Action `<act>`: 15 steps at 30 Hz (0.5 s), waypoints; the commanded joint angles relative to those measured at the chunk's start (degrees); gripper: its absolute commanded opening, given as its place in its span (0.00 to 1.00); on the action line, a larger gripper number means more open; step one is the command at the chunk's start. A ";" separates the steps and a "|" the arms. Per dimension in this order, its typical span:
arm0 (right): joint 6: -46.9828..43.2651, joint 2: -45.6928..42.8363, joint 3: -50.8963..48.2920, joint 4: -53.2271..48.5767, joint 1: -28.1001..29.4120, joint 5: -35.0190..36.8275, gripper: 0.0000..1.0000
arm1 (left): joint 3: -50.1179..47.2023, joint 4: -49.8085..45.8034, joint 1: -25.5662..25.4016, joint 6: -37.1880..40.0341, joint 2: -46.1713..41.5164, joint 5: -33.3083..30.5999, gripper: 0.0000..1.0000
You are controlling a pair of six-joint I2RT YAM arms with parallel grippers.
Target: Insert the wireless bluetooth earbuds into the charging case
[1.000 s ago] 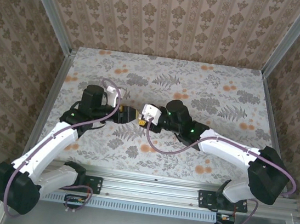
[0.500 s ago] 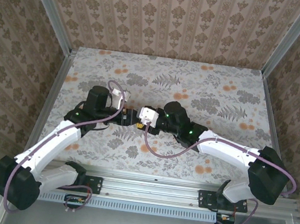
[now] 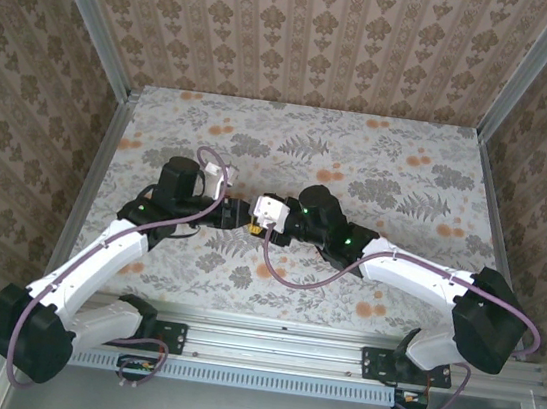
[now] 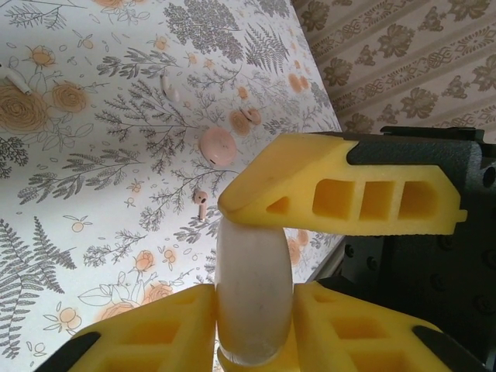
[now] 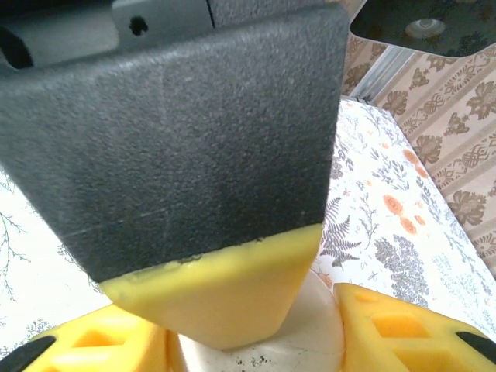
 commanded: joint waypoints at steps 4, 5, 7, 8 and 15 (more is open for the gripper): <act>1.54 -1.60 1.18 0.17 0.40 -0.20 0.65 | 2.33 -3.39 -0.27 5.91 -0.73 0.25 0.27; 1.89 -2.09 0.64 -0.15 0.46 -0.25 0.68 | 3.00 -5.37 -0.32 8.68 -0.78 -0.63 0.27; 2.38 -4.76 -0.27 -1.59 0.19 -0.96 0.70 | 3.66 -7.84 -0.27 14.06 -0.80 -1.84 0.22; 2.91 -5.88 -0.68 -2.89 -0.19 -1.89 0.70 | 4.07 -9.23 -0.28 16.85 -0.80 -2.24 0.22; 7.08 -13.15 -0.90 -13.67 -5.59 -14.23 0.70 | 5.46 -13.22 -0.27 33.95 -1.73 -1.43 0.20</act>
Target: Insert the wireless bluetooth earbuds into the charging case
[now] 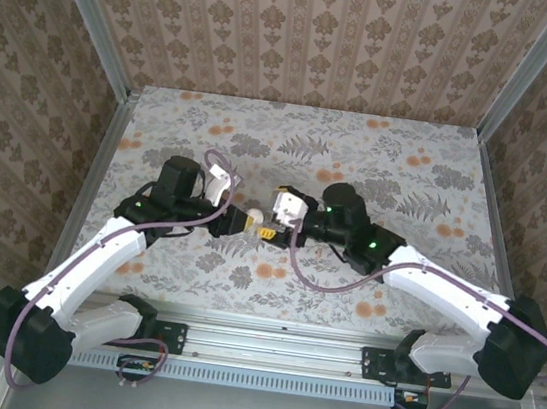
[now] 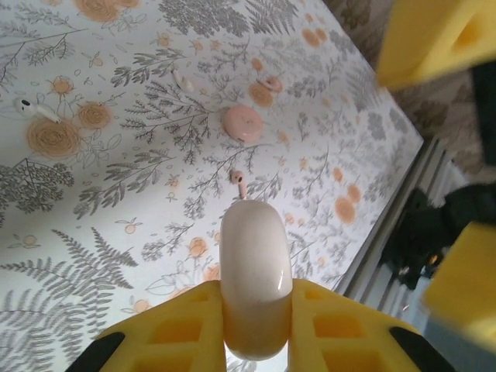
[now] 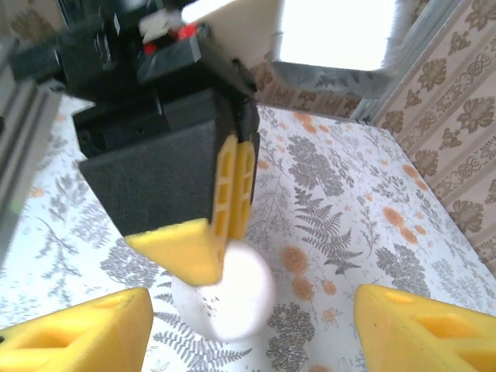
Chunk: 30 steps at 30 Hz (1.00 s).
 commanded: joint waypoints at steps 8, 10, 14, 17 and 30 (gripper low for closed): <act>2.30 -4.97 3.70 -21.62 -8.15 -17.93 0.67 | 1.31 -5.50 -0.34 30.44 -4.71 3.99 0.20; 0.58 -4.89 4.59 -24.73 -8.61 -18.25 0.66 | 0.88 -5.78 -0.34 33.45 -5.65 3.93 0.20; -3.44 -3.31 7.19 -30.29 -8.98 -17.52 0.64 | 0.67 -7.75 -0.51 40.50 -6.75 3.89 0.19; -5.46 -0.91 10.35 -32.50 -8.89 -17.26 0.63 | -0.06 -7.43 -0.69 44.59 -7.77 3.67 0.19; -11.97 10.18 20.16 -34.35 -5.09 -20.11 0.57 | -0.75 -6.21 -2.52 47.02 -8.34 1.84 0.17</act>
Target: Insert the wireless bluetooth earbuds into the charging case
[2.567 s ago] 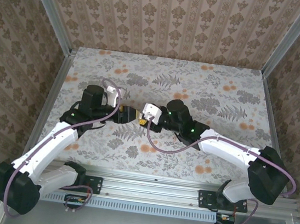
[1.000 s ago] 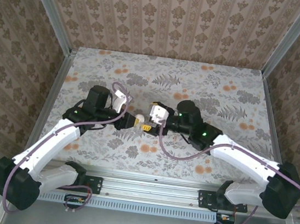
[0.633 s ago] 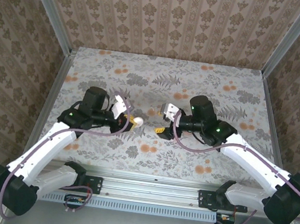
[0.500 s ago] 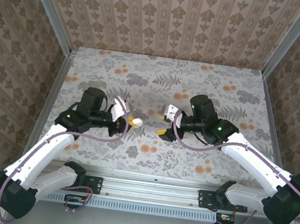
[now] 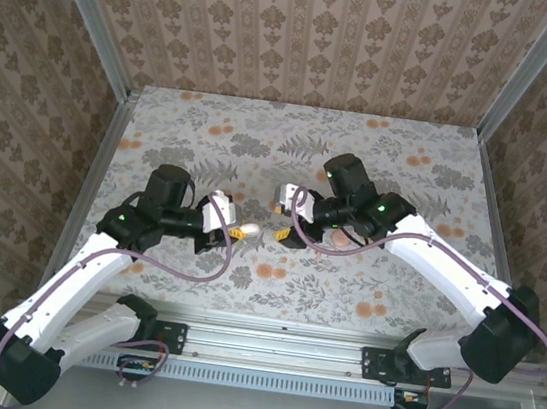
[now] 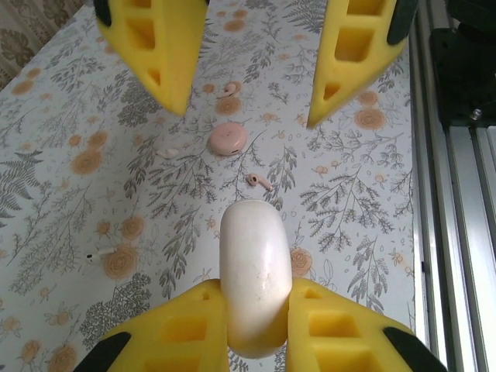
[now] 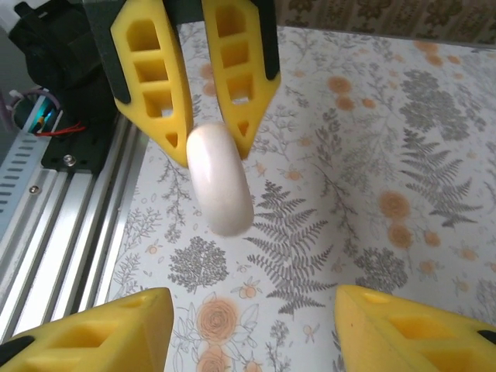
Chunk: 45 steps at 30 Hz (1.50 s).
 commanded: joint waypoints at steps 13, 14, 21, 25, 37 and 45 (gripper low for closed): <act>-3.84 6.68 5.79 -0.19 4.75 -4.97 0.47 | -0.45 1.34 -2.32 -0.09 0.65 0.53 0.16; -3.98 6.82 5.92 -0.24 4.76 -4.98 0.45 | -0.49 1.45 -2.41 -0.16 0.73 0.45 0.16; -5.14 7.70 7.21 -1.05 5.11 -5.15 0.28 | -0.16 2.13 -2.73 -1.07 0.79 0.37 0.16; -5.88 7.36 6.94 -1.57 5.06 -4.32 0.27 | -0.15 2.94 -2.75 -2.04 0.76 0.20 0.16; -7.15 6.69 6.61 -2.29 5.01 -2.44 0.17 | 0.16 3.49 -2.69 -2.43 0.92 -0.08 0.16; 1.91 0.32 -3.04 10.58 -0.35 -6.26 0.14 | -4.94 19.76 -1.37 -10.62 -0.22 -0.21 0.64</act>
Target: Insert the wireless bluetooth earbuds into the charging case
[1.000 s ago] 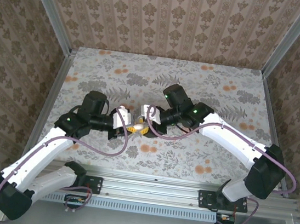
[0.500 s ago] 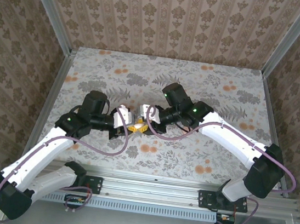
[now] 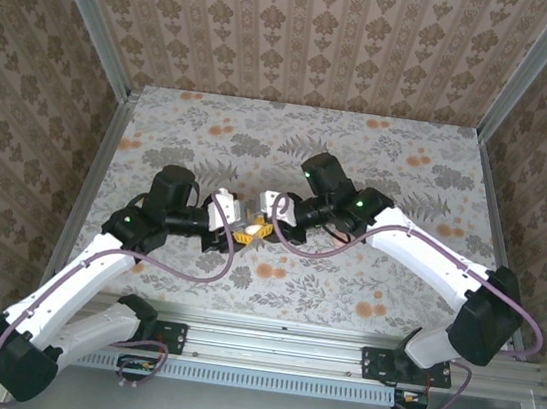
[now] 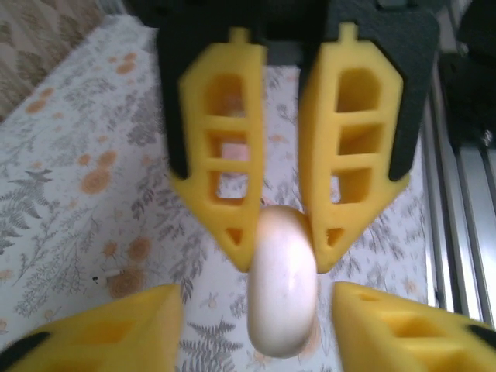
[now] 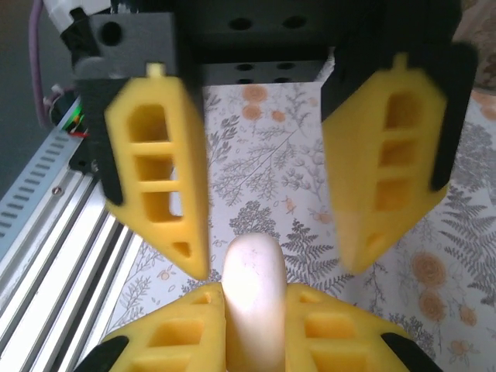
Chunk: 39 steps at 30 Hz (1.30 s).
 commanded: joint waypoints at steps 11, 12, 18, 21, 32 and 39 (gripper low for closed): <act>28.29 -13.06 -21.83 39.47 -8.40 -3.80 0.14 | -7.32 30.37 1.82 -17.23 2.43 1.56 0.71; 29.45 -13.07 -22.56 41.09 -8.45 -3.92 0.14 | -7.93 32.22 2.03 -18.42 2.38 1.43 0.71; 34.11 -12.56 -24.41 46.77 -8.67 -5.07 0.15 | -11.42 40.92 2.72 -22.21 2.02 1.69 0.68; 35.64 -12.27 -24.81 48.59 -8.67 -5.16 0.15 | -12.23 42.99 2.94 -23.16 1.73 1.72 0.68; 42.25 -11.30 -24.89 56.28 -8.67 -4.39 0.15 | -14.41 49.03 4.07 -29.07 1.56 2.50 0.68; 43.64 -12.18 -26.73 58.42 -8.71 -4.29 0.15 | -15.64 50.42 4.23 -29.05 0.55 4.70 0.64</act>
